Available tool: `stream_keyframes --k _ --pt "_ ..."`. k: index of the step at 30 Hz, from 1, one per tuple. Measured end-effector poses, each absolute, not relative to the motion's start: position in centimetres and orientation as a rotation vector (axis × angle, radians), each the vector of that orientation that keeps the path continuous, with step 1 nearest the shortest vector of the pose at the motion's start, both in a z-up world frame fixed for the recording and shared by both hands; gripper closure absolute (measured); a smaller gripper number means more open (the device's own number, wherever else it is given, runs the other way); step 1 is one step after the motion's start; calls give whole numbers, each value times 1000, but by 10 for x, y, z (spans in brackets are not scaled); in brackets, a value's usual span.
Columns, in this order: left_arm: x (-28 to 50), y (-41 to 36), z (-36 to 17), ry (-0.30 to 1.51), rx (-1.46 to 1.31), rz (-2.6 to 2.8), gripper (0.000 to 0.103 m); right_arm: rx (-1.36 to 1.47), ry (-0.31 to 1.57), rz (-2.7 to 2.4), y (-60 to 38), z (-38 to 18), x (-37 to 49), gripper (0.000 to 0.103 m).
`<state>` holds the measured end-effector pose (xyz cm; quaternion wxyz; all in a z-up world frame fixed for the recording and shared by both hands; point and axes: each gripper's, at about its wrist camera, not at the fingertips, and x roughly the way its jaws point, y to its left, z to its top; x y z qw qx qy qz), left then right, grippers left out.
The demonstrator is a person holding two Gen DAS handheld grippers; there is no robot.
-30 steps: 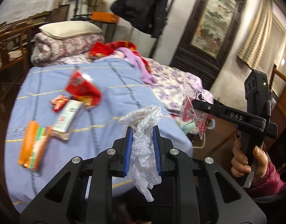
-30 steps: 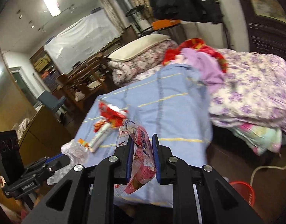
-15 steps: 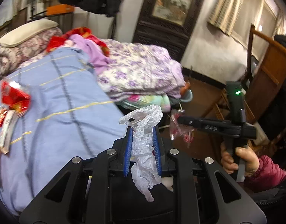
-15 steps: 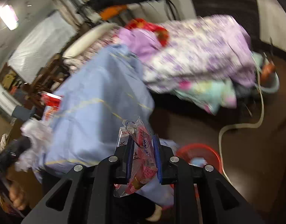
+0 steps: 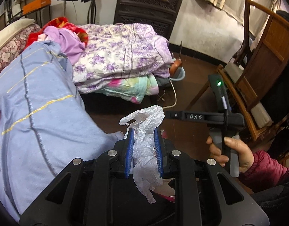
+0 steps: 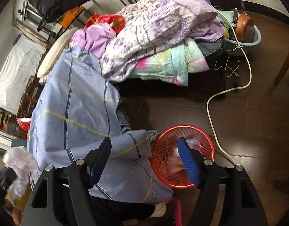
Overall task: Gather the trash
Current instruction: 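Carry the bag and wrapper to the red wastebasket and open both tools, then move both open tools back to the trash on the bed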
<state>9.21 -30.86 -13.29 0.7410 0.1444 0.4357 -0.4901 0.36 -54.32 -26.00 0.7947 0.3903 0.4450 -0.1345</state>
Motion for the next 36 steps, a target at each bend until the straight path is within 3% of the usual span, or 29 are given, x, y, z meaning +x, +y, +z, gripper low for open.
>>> stream_keyframes --k 14,15,18,19,30,36 --pt "75 -376 -162 1031 433 -1173 78 871 777 -313 -577 -219 -22 31" --pt "75 -382 -162 1036 432 -1177 73 861 774 -317 -578 -216 -23 31" --pt "77 -386 -158 1030 411 -1161 34 845 762 -321 -581 -211 -24 31" --pt "78 -384 -154 1016 394 -1156 30 849 758 -317 -582 -211 -25 31" --pt "100 -354 -138 997 311 -1074 28 817 757 -309 -570 -197 -19 30" --pt "106 -324 -122 950 263 -1021 24 752 748 -295 -548 -175 -11 23"
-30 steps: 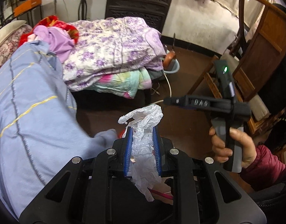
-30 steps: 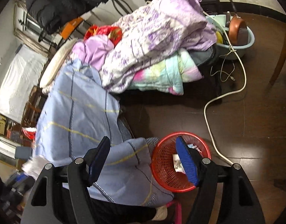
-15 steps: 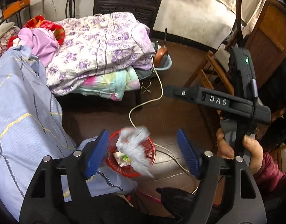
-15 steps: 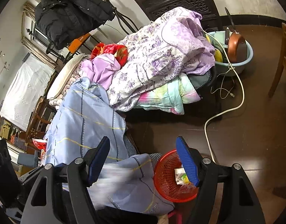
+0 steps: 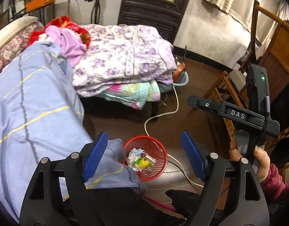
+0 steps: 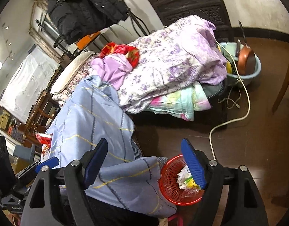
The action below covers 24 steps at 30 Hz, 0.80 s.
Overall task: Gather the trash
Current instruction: 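Move both open tools back to the trash on the bed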
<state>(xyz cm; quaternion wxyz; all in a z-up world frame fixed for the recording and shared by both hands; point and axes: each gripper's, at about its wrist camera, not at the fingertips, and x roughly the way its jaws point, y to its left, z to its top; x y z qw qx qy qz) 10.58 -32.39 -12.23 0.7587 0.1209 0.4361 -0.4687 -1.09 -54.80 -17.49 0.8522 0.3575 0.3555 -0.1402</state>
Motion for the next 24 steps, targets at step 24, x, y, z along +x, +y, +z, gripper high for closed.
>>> stream_keyframes --k 24 --pt "170 -88 -109 834 -33 -558 14 530 826 -51 -387 -125 72 16"
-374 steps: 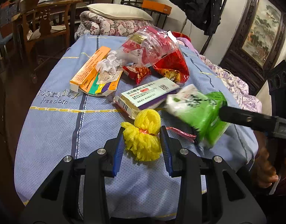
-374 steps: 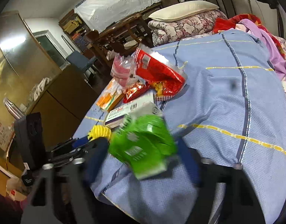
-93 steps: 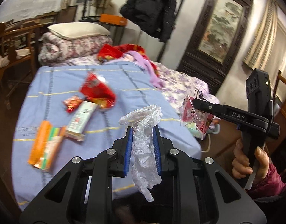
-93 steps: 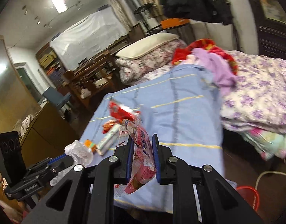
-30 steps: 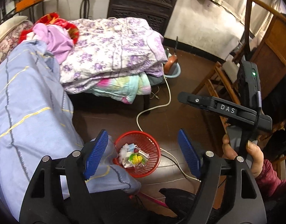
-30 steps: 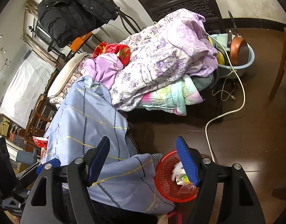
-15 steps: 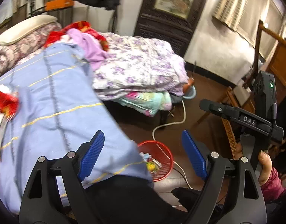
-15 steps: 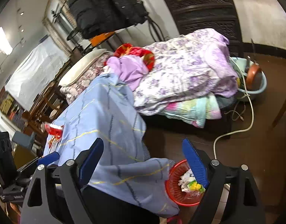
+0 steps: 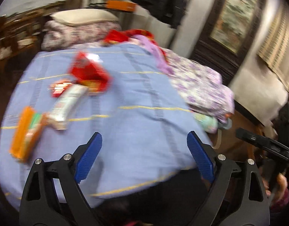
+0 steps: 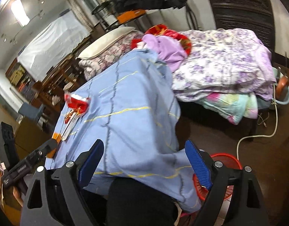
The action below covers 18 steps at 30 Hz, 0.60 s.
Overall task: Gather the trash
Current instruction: 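Move both open tools back to the trash on the bed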
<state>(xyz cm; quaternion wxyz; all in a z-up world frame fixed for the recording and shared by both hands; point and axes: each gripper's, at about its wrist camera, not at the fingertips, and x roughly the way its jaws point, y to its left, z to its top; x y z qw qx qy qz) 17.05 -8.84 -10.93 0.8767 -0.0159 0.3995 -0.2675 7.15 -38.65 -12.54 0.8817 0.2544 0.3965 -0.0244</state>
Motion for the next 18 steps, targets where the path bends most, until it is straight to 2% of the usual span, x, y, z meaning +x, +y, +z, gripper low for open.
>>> stream_keyframes --k 6,11,18 --pt "198 -11 -115 802 -32 -335 11 492 843 -8 -355 -120 91 15" --pt "223 47 -138 857 -126 -255 11 447 859 -4 -338 -116 102 13" --pt "233 60 -159 875 -130 -266 11 413 890 21 -317 -115 124 13"
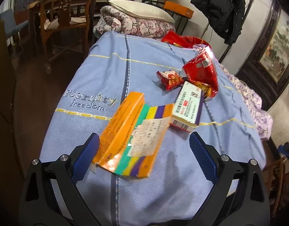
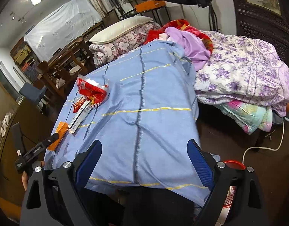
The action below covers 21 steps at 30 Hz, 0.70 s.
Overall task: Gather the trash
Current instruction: 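Move both open tools back to the trash on the bed, then grasp the red chip bag with the right tool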
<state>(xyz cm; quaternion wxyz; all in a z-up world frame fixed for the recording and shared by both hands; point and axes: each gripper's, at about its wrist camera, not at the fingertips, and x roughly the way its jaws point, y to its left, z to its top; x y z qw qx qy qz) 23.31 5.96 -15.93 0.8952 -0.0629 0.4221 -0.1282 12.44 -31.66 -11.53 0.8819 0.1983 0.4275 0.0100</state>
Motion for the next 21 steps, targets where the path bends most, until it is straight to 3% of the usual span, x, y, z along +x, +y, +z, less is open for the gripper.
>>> stream_keyframes --k 21 --pt "232 42 -185 762 27 -197 7 271 902 195 -219 -118 267 13"
